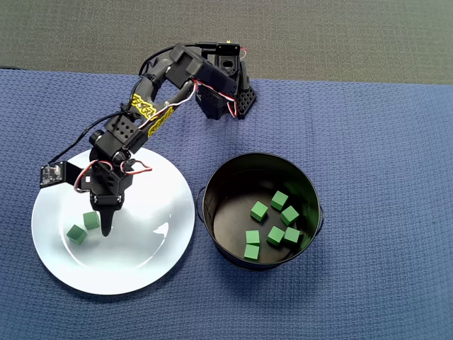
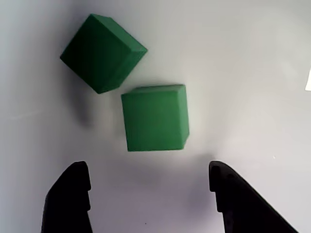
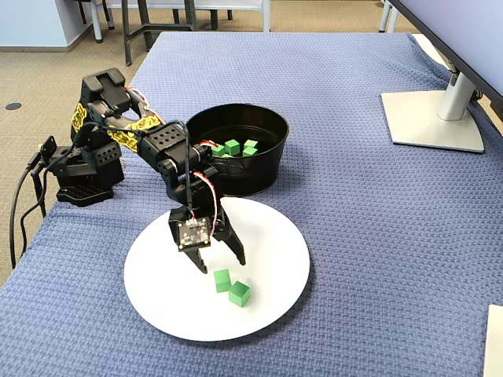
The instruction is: Pick up the green cubes from the white plate and place them in the black recipient
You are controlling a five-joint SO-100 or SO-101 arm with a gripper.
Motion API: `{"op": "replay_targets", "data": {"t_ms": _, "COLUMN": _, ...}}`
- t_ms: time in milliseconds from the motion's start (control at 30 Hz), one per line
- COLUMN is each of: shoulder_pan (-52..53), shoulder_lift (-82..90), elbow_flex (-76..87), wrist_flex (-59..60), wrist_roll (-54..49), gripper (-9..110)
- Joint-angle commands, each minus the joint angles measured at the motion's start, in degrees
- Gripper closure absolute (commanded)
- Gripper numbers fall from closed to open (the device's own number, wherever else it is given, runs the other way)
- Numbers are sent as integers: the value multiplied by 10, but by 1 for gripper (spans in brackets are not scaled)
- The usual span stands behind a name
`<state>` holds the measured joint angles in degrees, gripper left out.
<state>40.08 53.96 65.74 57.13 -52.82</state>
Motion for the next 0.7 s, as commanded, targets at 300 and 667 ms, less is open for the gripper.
{"op": "replay_targets", "data": {"t_ms": 300, "shoulder_pan": 14, "shoulder_lift": -50, "elbow_flex": -152, "wrist_flex": 47, "wrist_roll": 17, "gripper": 79}}
{"op": "replay_targets", "data": {"t_ms": 667, "shoulder_pan": 25, "shoulder_lift": -84, "elbow_flex": -201, "wrist_flex": 63, "wrist_roll": 19, "gripper": 86}}
